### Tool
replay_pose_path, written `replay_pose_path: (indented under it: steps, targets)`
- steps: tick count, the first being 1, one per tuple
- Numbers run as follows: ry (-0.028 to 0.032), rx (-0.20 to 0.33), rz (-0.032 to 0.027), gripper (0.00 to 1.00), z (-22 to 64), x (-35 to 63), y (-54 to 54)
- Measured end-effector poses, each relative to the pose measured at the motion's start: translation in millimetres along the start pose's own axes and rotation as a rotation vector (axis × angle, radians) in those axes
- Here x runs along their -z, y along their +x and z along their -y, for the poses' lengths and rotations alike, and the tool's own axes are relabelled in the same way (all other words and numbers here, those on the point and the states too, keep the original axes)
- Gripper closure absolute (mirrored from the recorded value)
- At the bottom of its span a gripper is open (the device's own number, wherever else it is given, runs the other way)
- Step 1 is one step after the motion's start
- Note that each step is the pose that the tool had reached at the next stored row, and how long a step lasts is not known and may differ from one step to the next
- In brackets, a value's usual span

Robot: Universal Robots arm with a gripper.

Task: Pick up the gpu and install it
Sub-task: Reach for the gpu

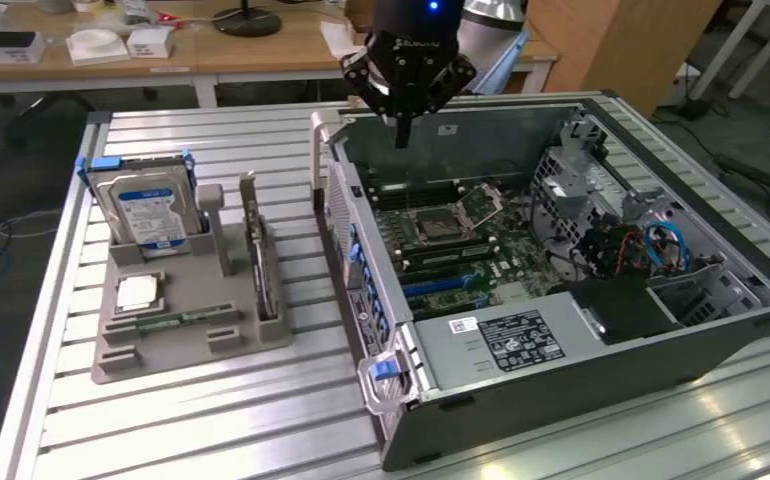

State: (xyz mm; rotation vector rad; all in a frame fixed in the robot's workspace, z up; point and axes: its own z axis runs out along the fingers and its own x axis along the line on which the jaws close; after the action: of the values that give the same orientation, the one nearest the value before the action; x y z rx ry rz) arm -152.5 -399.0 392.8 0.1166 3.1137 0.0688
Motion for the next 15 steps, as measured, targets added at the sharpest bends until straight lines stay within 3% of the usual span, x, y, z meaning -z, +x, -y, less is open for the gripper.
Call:
replay_pose_path:
  steps: [15]
  targets:
    - [-0.0001,0.000,0.0000,0.90,3.5,-0.5,39.5]
